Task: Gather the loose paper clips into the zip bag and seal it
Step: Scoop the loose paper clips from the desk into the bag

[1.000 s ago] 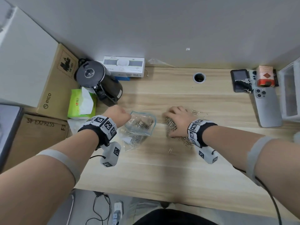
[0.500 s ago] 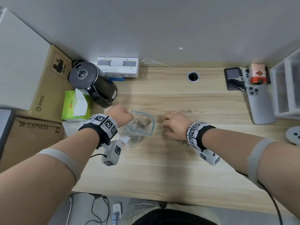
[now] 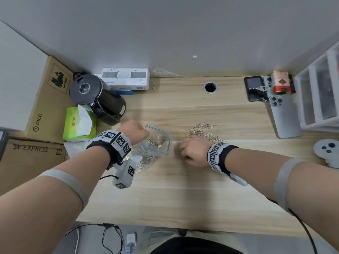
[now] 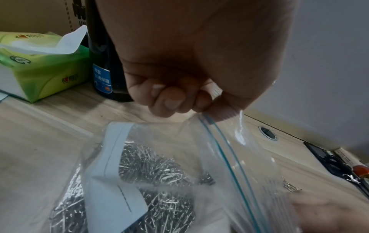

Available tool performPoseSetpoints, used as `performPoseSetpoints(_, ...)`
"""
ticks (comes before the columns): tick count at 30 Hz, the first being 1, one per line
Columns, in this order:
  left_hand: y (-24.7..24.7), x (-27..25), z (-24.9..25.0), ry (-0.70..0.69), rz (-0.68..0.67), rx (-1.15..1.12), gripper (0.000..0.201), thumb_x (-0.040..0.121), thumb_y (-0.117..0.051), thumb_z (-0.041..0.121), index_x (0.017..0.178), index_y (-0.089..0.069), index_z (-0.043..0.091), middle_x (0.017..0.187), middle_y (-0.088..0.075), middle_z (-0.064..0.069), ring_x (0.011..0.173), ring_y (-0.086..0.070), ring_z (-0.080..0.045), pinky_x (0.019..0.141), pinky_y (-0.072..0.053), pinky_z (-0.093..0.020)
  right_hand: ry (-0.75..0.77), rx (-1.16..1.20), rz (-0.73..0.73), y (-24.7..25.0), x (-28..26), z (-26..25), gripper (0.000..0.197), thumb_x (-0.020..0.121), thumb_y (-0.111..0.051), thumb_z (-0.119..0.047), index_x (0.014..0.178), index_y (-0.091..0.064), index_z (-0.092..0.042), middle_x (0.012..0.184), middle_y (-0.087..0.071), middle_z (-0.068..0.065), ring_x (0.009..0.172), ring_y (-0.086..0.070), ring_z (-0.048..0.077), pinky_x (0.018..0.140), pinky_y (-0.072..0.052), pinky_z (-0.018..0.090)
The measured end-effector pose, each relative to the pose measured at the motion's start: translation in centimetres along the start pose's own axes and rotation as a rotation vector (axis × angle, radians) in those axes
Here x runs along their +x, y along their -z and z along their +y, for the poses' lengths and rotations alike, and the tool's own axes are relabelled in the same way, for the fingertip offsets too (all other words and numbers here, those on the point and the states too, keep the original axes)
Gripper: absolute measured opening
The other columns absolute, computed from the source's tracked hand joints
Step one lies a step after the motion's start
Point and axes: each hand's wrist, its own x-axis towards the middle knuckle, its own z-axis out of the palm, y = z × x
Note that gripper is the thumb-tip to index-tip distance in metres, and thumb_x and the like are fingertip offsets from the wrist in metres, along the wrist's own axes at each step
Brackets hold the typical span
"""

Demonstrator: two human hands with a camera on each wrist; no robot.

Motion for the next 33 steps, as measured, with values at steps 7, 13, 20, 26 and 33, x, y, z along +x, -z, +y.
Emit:
performPoseSetpoints(7,-0.1,0.2,0.8,-0.014,-0.007,0.044,0.036,0.082,-0.06,0.027,0.056,-0.038,0.017,0.056,-0.035,-0.003,0.053,-0.035,-0.02,0.051,-0.027,-0.028,0.115,-0.007,-0.1,-2.2,1.8,-2.5,0.018,0.081,-0.066,-0.035,0.096,-0.071,-0.026,0.12,-0.06,-0.004,0.123,-0.045,0.021,0.097,-0.035,0.037)
performPoseSetpoints(13,0.0,0.4,1.3,-0.017,-0.014,0.052,0.035,0.083,-0.06,0.027,0.058,-0.038,0.016,0.057,-0.034,-0.003,0.053,-0.035,-0.019,0.05,-0.027,-0.027,0.03,-0.087,-0.033,-1.2,0.1,-0.1,0.017,0.081,-0.059,-0.023,0.089,-0.073,-0.022,0.107,-0.06,-0.004,0.113,-0.048,0.021,0.09,-0.036,0.037)
performPoseSetpoints(20,-0.2,0.5,1.7,-0.002,-0.041,0.032,0.031,0.084,-0.06,0.027,0.061,-0.044,0.013,0.057,-0.039,-0.002,0.053,-0.039,-0.019,0.05,-0.031,-0.026,-0.383,0.047,0.218,1.4,-0.3,4.7,0.039,0.081,-0.055,-0.037,0.115,-0.058,-0.018,0.115,-0.049,0.003,0.111,-0.043,0.024,0.09,-0.042,0.04)
performPoseSetpoints(26,-0.1,1.0,1.9,0.0,-0.064,0.009,0.032,0.083,-0.059,0.025,0.058,-0.043,0.013,0.056,-0.039,-0.004,0.053,-0.039,-0.021,0.053,-0.033,-0.029,-0.401,0.068,0.118,0.7,0.0,4.4,0.054,0.082,-0.05,-0.053,0.13,-0.047,-0.028,0.124,-0.043,0.003,0.118,-0.039,0.024,0.097,-0.039,0.045)
performPoseSetpoints(33,-0.5,1.4,2.5,-0.013,-0.068,0.022,0.039,0.083,-0.059,0.024,0.054,-0.035,0.016,0.055,-0.034,-0.002,0.052,-0.035,-0.02,0.052,-0.028,-0.028,-0.286,0.026,0.078,0.6,-2.2,4.1,0.041,0.086,-0.05,-0.046,0.119,-0.055,-0.022,0.117,-0.049,0.004,0.111,-0.043,0.024,0.093,-0.039,0.041)
